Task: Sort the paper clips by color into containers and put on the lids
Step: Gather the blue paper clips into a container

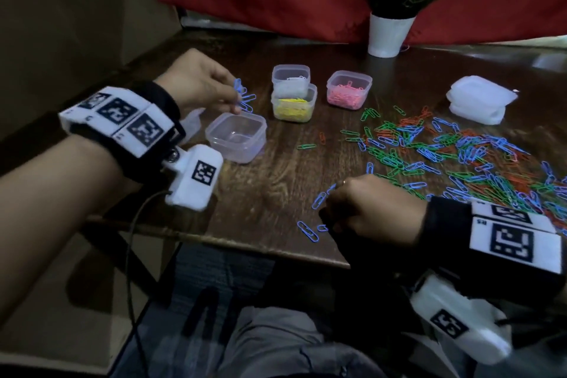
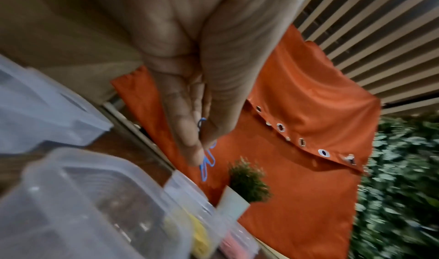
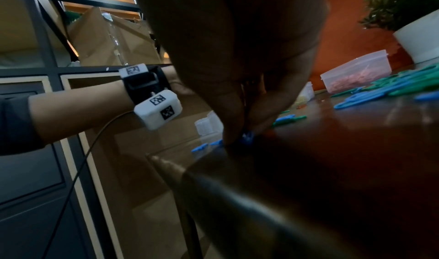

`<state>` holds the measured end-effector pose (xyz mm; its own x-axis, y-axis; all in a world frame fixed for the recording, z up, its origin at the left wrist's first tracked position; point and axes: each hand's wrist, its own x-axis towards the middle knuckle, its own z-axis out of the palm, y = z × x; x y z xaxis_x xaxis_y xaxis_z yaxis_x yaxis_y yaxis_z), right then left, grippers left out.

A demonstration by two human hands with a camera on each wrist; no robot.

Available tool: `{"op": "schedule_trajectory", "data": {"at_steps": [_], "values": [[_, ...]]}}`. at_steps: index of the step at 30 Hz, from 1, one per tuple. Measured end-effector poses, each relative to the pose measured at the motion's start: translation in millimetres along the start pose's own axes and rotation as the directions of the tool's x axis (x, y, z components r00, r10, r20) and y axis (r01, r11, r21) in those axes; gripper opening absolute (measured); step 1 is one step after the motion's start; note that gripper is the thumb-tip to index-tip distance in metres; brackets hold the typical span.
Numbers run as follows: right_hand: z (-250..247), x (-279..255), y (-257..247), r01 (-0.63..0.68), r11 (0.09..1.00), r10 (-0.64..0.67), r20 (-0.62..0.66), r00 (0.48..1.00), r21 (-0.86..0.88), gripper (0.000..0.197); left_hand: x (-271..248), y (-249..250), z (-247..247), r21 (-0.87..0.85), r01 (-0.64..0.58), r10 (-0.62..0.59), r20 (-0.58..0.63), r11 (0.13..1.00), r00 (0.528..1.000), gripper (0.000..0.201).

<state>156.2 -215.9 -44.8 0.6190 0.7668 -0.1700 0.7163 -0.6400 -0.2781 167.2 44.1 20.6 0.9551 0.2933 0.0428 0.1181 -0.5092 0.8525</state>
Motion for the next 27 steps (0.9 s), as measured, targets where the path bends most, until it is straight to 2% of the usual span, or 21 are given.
{"op": "schedule_trajectory", "data": {"at_steps": [2,4,5,7,8,9,11,14,16,18,19,21,23,24,25,27], "values": [[0,2,-2,-0.033,0.998,0.035,0.038,0.999,-0.047,0.018,6,-10,-4,0.038,0.029,-0.028,-0.038,0.999,0.999,0.017],[-3,1,-2,-0.072,0.994,0.078,0.079,0.994,-0.077,0.018,8,-16,2,0.207,-0.001,-0.002,0.018,0.978,1.0,0.006],[-4,-1,-4,-0.085,0.992,0.094,0.099,0.991,-0.096,0.016,9,-17,6,0.333,-0.039,0.022,0.057,0.942,0.998,0.002],[-6,-3,-8,-0.095,0.987,0.111,0.123,0.986,-0.131,0.011,11,-19,11,0.576,-0.128,0.054,0.145,0.807,0.988,0.011],[-10,-3,-10,-0.102,0.984,0.122,0.133,0.984,-0.149,0.007,12,-18,12,0.659,-0.158,0.052,0.178,0.735,0.983,0.015],[-16,-1,-12,-0.121,0.981,0.142,0.14,0.98,-0.151,0.013,13,-19,11,0.705,-0.176,0.043,0.203,0.687,0.978,0.018],[-35,11,-20,-0.145,0.984,0.154,0.094,0.983,-0.1,0.025,14,-20,8,0.707,-0.184,0.026,0.228,0.683,0.973,0.022],[-66,57,-34,-0.089,0.994,0.097,-0.167,0.981,0.055,0.016,10,-23,5,0.641,-0.181,0.076,0.188,0.746,0.979,0.022],[-74,99,-47,-0.086,0.989,0.115,-0.261,0.958,0.122,0.019,0,-22,2,0.627,-0.189,0.157,0.107,0.755,0.982,0.014],[-71,136,-54,-0.088,0.975,0.131,-0.209,0.969,0.205,0.025,-16,-20,1,0.626,-0.195,0.209,0.052,0.755,0.977,0.016],[-68,148,-53,-0.087,0.969,0.129,-0.171,0.977,0.23,0.026,-25,-20,3,0.625,-0.195,0.189,0.076,0.756,0.979,0.022],[-66,154,-47,-0.078,0.971,0.117,-0.162,0.98,0.228,0.018,-43,-19,14,0.599,-0.218,0.097,0.227,0.77,0.969,0.022],[-74,138,-33,-0.023,0.988,0.061,-0.239,0.969,0.155,0.005,-52,-21,31,0.574,-0.249,0.009,0.388,0.78,0.922,0.027],[-78,123,-24,-0.006,0.996,0.027,-0.238,0.971,0.088,0.008,-53,-22,40,0.572,-0.263,-0.024,0.444,0.777,0.896,0.03],[-81,106,-14,0.006,0.999,0.0,-0.188,0.982,0.032,0.01,-52,-24,46,0.574,-0.271,-0.047,0.476,0.773,0.878,0.03],[-80,71,5,0.033,0.999,-0.033,0.0,0.999,-0.011,0.015,-48,-25,53,0.582,-0.266,-0.068,0.488,0.768,0.87,0.027]]}}
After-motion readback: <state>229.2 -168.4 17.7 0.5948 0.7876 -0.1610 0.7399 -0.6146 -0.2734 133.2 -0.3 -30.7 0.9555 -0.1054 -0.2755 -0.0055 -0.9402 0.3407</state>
